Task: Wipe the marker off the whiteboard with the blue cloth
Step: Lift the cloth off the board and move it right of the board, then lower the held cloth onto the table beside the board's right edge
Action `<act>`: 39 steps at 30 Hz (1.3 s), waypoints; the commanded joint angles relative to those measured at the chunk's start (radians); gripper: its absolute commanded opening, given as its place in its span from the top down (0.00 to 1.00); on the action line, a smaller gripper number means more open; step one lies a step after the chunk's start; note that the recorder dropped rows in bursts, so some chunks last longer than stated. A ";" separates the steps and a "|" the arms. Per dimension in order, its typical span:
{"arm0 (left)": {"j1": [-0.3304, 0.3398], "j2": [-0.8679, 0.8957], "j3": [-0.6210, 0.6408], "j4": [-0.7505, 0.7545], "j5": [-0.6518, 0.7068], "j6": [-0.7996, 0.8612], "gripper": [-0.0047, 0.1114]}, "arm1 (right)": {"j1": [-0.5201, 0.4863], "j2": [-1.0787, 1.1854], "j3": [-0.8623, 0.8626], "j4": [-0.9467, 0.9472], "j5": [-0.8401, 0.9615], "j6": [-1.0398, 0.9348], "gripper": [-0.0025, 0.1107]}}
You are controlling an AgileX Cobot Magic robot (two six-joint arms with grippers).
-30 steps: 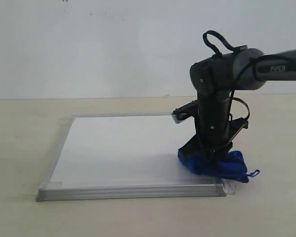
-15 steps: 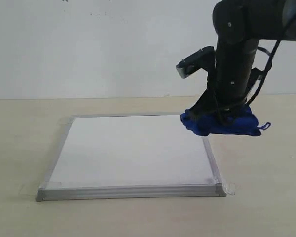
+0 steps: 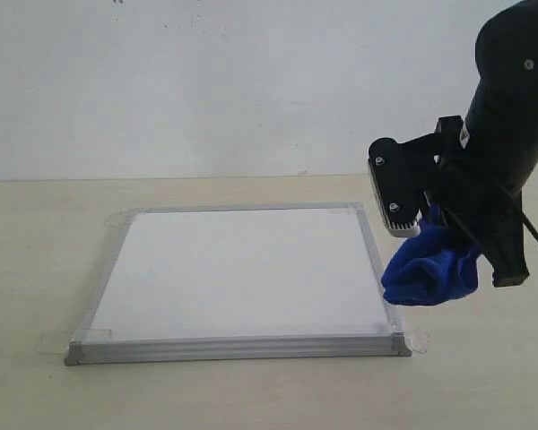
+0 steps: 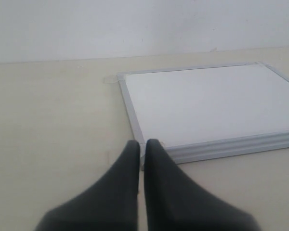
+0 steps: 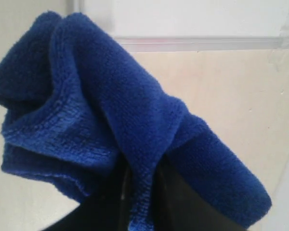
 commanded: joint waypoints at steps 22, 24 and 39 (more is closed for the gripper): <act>-0.007 -0.003 0.003 -0.012 -0.004 0.005 0.93 | -0.115 0.089 0.002 0.157 -0.162 -0.706 0.98; -0.007 -0.003 0.003 -0.012 -0.004 0.005 0.93 | -0.115 0.089 0.002 0.186 -0.164 -0.731 0.98; -0.007 -0.003 0.003 -0.012 -0.004 0.005 0.93 | -0.115 0.089 0.002 0.258 -0.304 -0.634 0.98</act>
